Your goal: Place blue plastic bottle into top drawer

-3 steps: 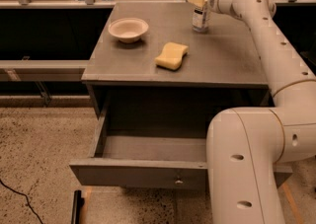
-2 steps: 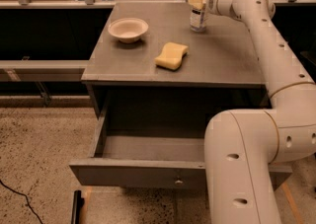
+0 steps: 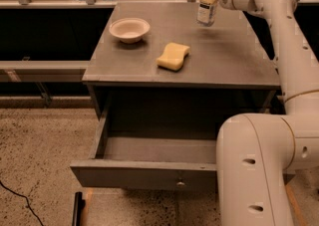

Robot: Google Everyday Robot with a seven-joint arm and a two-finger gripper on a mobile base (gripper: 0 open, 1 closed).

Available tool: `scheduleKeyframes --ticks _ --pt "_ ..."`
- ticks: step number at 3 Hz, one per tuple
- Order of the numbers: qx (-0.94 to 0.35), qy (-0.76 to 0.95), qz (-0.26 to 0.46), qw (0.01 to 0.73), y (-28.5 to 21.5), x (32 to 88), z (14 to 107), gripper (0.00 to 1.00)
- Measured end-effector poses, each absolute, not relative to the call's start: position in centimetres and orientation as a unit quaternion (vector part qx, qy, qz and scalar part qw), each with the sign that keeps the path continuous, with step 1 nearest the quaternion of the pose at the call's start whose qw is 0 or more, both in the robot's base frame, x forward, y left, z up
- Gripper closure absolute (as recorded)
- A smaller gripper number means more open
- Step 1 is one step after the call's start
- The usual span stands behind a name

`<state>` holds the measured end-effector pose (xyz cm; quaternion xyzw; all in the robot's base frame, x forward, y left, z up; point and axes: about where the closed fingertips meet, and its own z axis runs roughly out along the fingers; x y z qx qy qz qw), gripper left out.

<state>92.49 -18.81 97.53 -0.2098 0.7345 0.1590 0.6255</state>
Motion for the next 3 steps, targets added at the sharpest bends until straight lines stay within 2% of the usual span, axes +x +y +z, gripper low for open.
scheduleKeyframes --ticks 2,3 --pt "-0.251 0.697 0.179 0.647 -19.3 88.2 101.3 1.00" --pt "-0.253 0.704 0.186 0.637 -18.4 88.4 99.8 1.00"
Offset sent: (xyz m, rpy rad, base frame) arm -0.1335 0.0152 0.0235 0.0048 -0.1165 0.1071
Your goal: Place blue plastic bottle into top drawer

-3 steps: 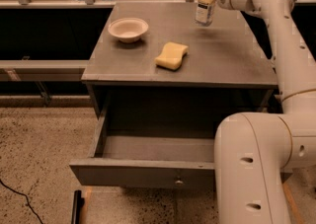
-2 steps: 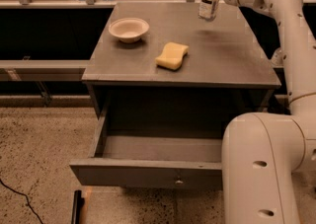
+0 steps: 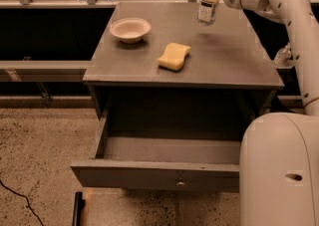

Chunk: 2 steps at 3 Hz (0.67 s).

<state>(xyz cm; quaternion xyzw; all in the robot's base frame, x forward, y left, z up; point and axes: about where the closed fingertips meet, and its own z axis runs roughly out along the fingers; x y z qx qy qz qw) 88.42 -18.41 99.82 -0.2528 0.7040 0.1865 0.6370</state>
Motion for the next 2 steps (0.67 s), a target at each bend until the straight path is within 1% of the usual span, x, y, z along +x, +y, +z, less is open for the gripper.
scheduleKeyframes --ticks 1,2 --pt "-0.261 0.709 0.188 0.627 -17.9 87.5 100.2 1.00" --pt "-0.250 0.709 0.199 0.628 -18.7 84.7 102.2 1.00"
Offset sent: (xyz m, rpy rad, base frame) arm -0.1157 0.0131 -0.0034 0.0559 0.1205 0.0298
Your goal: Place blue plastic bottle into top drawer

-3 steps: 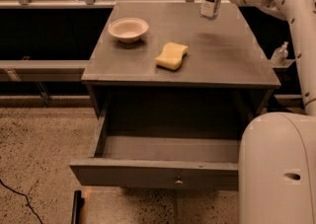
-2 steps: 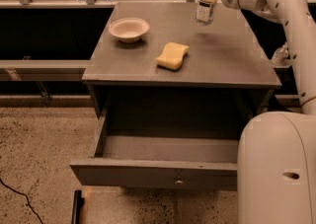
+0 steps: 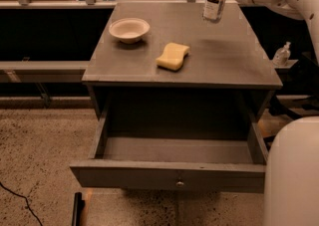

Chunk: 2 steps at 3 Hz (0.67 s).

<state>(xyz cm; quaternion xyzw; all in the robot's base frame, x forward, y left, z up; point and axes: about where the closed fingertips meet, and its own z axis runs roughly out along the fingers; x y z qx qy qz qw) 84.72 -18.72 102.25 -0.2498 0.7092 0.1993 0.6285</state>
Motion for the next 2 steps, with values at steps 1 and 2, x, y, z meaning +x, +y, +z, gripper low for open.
scheduleKeyframes --ticks 1,2 --pt "-0.235 0.703 0.227 0.632 -18.5 80.1 104.4 1.00" --pt "-0.207 0.699 0.252 0.637 -17.8 75.4 106.0 1.00"
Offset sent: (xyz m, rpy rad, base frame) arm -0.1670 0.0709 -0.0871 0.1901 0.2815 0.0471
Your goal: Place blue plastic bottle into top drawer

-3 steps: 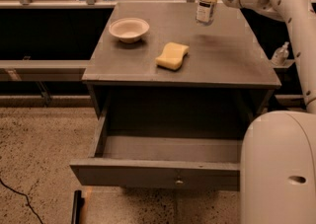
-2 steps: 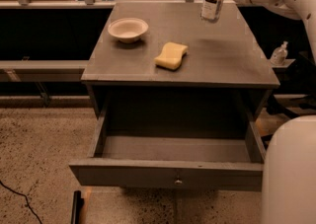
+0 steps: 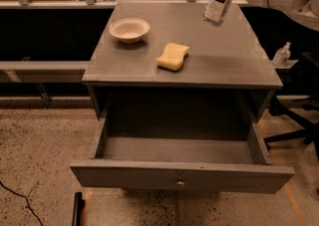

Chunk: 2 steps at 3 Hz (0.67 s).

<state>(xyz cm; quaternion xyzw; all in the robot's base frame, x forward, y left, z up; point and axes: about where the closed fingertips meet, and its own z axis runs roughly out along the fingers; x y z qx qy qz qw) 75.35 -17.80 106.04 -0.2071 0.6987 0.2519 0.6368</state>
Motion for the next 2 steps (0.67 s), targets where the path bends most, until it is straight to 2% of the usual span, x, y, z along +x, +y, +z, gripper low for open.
scheduleKeyframes --ticks 1,2 --pt "-0.190 0.707 0.276 0.623 -15.9 71.5 104.3 1.00" --pt "-0.208 0.728 0.305 0.577 -12.1 64.4 96.1 1.00"
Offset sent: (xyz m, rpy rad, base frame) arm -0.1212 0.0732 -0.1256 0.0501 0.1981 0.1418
